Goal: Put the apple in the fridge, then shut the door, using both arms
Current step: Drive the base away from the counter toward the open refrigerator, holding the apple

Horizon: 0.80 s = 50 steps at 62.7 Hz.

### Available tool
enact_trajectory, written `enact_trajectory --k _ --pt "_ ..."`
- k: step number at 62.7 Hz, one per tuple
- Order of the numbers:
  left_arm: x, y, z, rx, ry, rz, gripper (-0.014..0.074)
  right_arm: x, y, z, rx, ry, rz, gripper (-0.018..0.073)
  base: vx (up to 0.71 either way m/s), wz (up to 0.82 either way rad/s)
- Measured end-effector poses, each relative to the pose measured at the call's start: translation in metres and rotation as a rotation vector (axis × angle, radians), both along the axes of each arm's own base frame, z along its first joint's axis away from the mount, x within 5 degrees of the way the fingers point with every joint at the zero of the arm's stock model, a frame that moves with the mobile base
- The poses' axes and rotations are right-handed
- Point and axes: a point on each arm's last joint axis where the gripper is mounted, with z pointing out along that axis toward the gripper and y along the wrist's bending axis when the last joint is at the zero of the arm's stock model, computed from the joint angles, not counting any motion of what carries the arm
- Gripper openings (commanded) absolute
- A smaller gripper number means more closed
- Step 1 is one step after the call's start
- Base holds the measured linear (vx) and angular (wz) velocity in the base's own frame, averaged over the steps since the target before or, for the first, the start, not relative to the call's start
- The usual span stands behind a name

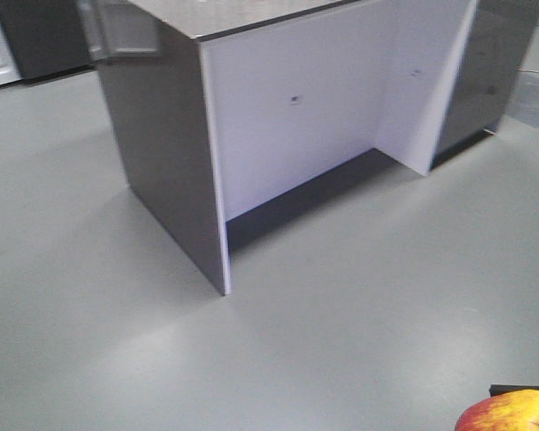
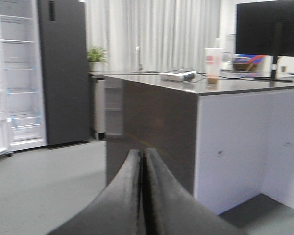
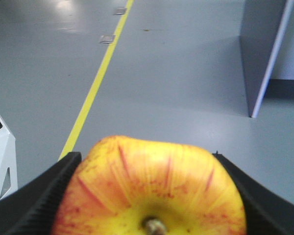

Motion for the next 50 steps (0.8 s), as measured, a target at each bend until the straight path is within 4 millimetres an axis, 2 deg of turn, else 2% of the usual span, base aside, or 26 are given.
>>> enact_trajectory --k 26,50 --pt "0.0000 0.0000 0.0000 0.000 0.000 0.000 -0.0006 0.0000 0.0000 0.0000 0.000 0.001 0.000 0.0411 0.04 0.49" --pt "0.0000 0.0000 0.0000 0.000 0.000 0.000 -0.0006 0.0000 0.0000 0.0000 0.000 0.001 0.000 0.0411 0.06 0.30"
